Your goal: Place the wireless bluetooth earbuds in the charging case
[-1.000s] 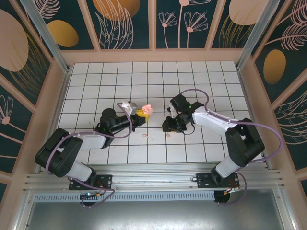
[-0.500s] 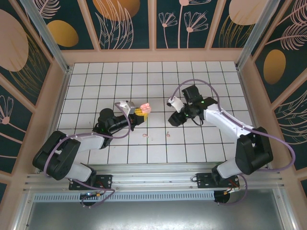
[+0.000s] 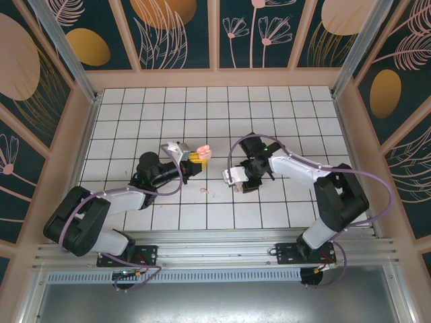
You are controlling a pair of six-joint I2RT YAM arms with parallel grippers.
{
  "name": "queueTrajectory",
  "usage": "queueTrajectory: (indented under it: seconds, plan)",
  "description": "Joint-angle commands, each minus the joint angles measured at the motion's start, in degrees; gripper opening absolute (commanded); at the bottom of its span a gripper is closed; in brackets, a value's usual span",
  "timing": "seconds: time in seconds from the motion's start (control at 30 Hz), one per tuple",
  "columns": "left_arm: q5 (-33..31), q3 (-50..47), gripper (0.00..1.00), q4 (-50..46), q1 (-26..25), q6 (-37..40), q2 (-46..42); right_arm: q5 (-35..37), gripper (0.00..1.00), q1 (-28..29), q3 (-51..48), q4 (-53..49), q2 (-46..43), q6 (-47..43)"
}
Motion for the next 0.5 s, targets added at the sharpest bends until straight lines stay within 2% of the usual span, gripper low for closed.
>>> queueTrajectory:
  seconds: [0.0, 0.47]
  plan:
    - [1.42, 0.75, 0.07, 0.25, 0.28, 0.89, -0.55, 0.15, 0.54, 1.03, 0.02, 0.93, 2.5, -5.0]
    - [1.45, 1.02, 0.07, 0.08, 0.28, 0.88, -0.05, -4.5, 0.54, 3.09, 1.87, 1.64, 8.65, -4.83]
